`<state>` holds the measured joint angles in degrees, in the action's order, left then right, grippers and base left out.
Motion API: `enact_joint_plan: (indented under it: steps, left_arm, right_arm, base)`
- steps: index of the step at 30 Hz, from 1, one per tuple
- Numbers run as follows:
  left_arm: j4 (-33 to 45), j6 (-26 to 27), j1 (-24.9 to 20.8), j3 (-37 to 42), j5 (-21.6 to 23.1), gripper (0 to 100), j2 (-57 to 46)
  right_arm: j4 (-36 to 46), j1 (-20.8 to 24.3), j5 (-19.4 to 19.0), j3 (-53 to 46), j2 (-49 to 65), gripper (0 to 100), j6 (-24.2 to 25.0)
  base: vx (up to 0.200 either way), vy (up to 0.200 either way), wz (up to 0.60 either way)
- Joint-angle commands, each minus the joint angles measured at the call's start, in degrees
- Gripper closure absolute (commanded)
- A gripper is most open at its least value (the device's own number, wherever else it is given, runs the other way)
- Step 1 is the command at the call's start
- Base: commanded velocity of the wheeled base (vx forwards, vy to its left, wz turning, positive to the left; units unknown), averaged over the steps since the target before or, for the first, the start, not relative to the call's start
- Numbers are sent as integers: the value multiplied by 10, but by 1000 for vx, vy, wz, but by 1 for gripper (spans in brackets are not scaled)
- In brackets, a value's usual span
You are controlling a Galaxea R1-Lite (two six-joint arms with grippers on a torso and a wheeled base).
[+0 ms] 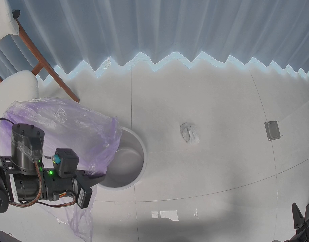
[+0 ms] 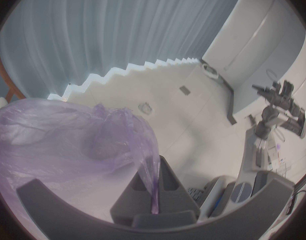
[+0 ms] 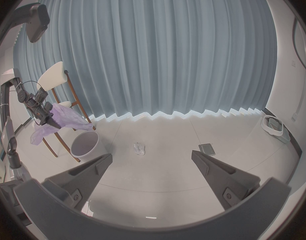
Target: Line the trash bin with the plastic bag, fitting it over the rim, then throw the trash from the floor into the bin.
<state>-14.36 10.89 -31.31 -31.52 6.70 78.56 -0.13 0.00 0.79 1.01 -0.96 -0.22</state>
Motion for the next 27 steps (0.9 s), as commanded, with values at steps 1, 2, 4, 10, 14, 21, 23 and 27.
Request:
enact_joint_plan:
  steps: [1,2,4,10,14,21,23,27]
  left_arm:
    - [-41,-35,-2,-3,29,100,7]
    - [-50,-45,0,7,45,100,7]
    - [-68,-58,1,24,78,100,2]
    - [-163,-120,5,62,113,100,-3]
    - [-240,-192,5,89,116,100,-3]
    - [-357,-246,6,120,114,100,-2]
    - [-387,-270,1,120,115,100,-3]
    - [-446,-296,-10,110,116,100,-2]
  right_arm:
    - [0,0,0,-10,10,0,0]
    - [0,0,0,-10,10,0,0]
    - [0,0,0,-10,10,0,0]
    - [0,0,0,-10,10,0,0]
    - [0,0,0,-10,10,0,0]
    - [0,0,0,-10,10,0,0]
    - [0,0,0,-10,10,0,0]
    - [0,0,0,-10,10,0,0]
  base:
    - [0,0,0]
    - [0,0,0]
    - [0,0,0]
    - [0,0,0]
    - [0,0,0]
    - [0,0,0]
    - [0,0,0]
    - [0,0,0]
